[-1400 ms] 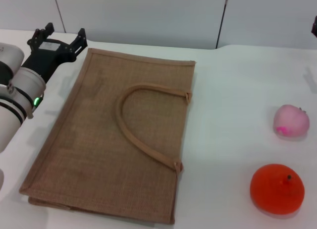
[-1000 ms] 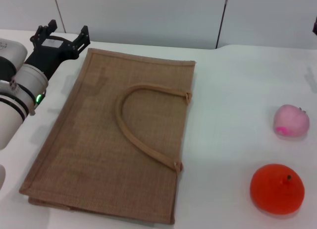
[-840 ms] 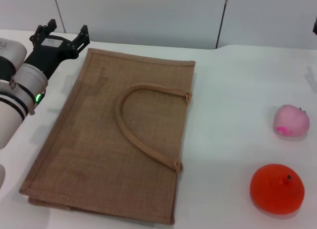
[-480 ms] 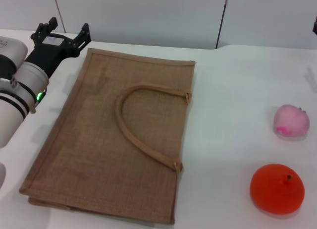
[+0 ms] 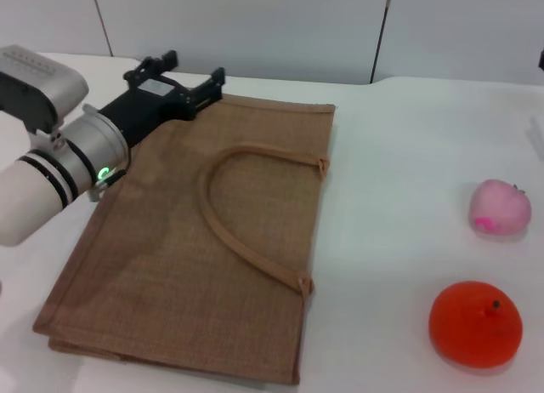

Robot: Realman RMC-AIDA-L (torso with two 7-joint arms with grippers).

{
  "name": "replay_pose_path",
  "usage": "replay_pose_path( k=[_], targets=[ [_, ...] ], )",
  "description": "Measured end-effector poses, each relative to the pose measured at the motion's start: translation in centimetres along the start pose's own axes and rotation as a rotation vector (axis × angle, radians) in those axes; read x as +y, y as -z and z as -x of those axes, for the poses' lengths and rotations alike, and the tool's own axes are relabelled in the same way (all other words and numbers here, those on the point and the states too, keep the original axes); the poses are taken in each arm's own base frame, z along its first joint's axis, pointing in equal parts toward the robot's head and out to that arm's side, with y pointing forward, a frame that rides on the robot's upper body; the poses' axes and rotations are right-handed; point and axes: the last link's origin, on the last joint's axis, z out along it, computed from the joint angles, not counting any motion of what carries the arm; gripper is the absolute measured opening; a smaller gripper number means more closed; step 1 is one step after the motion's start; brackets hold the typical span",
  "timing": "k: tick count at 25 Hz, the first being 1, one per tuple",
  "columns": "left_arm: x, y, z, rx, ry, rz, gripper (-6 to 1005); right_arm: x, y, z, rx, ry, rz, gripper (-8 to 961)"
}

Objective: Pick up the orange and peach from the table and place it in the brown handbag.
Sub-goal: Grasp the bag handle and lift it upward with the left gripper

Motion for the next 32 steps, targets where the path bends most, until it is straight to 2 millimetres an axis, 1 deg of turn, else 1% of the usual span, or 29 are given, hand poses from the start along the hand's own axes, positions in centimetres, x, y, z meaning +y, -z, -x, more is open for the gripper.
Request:
replay_pose_path(
  k=[4, 8, 14, 23, 28, 32],
  targets=[
    [-0.5, 0.5, -0.6, -0.026, 0.053, 0.072, 868, -0.1, 0.0, -0.2, 0.008, 0.004, -0.001, 786],
    [-1.2, 0.8, -0.7, -0.104, 0.049, 0.112, 867, -0.1, 0.0, -0.2, 0.008, 0.004, -0.001, 786],
    [-1.4, 1.5, 0.6, -0.246, 0.019, 0.15, 866, -0.1, 0.1, -0.2, 0.008, 0.003, -0.002, 786],
    [-2.3, 1.5, 0.4, -0.392, -0.002, 0.17, 865, -0.1, 0.1, -0.2, 0.009, 0.006, 0.001, 785],
    [-2.4, 1.3, 0.7, -0.456, -0.047, 0.172, 864, -0.1, 0.1, -0.2, 0.009, 0.003, -0.002, 785],
    [-2.3, 1.0, 0.9, -0.498, -0.05, 0.165, 863, -0.1, 0.0, -0.1, 0.006, 0.002, -0.002, 785]
  ],
)
